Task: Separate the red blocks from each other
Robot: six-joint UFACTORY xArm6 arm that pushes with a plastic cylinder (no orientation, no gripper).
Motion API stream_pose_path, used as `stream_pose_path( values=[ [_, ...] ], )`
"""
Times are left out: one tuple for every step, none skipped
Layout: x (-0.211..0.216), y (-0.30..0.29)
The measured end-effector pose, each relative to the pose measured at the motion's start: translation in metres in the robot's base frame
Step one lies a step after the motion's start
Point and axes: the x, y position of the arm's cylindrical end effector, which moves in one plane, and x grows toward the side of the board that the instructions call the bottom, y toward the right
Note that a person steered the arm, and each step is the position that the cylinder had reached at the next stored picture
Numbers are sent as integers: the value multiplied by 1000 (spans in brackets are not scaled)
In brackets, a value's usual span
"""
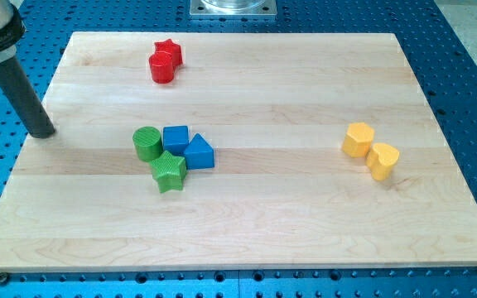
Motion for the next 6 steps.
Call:
stream_pose_path(
  values=[
    [-16, 0],
    [-73, 3],
    [-127, 17],
    [-173, 38],
    [-166, 110],
    [-146, 180]
  ],
)
